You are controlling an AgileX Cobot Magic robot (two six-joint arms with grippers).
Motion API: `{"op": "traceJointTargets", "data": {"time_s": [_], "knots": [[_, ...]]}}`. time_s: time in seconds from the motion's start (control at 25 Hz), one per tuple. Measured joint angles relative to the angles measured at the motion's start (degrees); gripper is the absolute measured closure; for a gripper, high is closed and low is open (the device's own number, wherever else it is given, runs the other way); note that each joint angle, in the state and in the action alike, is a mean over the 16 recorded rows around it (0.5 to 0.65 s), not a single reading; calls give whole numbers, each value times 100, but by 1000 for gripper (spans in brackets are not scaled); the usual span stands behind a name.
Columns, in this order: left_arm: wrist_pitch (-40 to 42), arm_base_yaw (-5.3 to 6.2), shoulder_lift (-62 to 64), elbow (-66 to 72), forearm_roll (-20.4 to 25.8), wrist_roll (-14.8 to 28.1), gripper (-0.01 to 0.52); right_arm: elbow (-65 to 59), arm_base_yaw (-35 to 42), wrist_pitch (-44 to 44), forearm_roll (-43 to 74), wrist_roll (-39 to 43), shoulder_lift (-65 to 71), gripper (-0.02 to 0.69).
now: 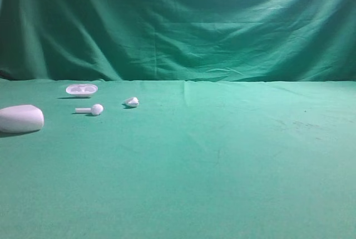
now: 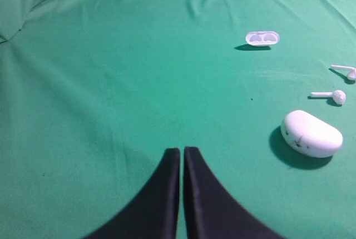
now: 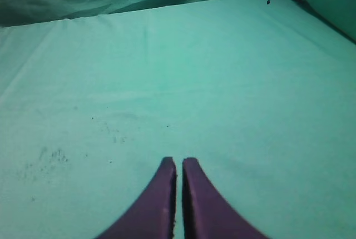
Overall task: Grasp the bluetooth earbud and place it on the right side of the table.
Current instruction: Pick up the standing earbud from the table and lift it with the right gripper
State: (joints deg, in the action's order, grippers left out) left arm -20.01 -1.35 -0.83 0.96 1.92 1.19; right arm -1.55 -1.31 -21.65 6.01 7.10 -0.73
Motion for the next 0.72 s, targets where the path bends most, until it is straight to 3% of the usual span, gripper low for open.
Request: {"op": "traceJointTargets", "data": {"time_s": [0.72], "knots": [[0, 0, 0, 0, 0, 0, 514, -1, 0, 205, -71, 56, 0, 665]]}}
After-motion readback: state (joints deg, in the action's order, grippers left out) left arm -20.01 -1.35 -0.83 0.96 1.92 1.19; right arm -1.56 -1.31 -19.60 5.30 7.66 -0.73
